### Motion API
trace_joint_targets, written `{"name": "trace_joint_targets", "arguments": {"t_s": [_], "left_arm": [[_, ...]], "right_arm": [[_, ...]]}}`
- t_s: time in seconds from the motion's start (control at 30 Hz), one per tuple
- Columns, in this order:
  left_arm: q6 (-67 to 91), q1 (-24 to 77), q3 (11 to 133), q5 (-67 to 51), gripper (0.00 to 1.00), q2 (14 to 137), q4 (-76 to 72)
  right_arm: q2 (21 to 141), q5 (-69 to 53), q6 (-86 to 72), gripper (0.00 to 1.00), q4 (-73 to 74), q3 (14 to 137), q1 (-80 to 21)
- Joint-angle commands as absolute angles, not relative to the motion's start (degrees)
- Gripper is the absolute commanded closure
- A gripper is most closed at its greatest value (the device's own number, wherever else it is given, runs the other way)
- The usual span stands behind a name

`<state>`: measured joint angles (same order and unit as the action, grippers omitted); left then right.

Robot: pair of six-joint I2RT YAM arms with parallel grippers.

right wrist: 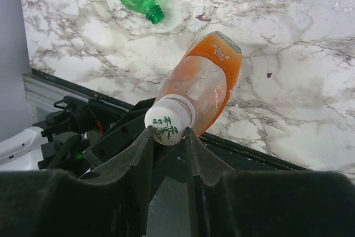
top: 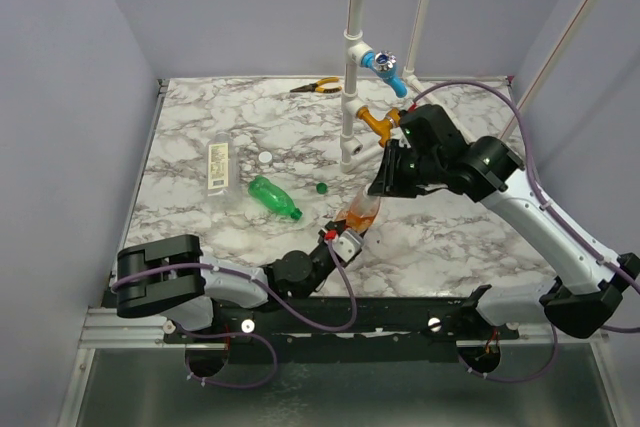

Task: Screw on the bottle caps
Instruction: Screw the bottle cap onto the plastic bottle.

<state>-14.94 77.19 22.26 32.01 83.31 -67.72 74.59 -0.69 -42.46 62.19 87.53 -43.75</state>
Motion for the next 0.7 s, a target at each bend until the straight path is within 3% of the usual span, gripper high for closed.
{"name": "trace_joint_targets", "arguments": {"t_s": [0.0,0.67], "left_arm": [[-17.8,77.6,23.4,26.7,1.00,79.9,-80.2],[-17.7,77.6,22.2,27.0,1.00,77.7,-79.5]], "right_arm": [[77.9,-9.9,-45.2,0.74,62.6,88.0,-45.1],[78.9,-2.9,-47.2,0.71,68.0,91.3,-44.8]]}}
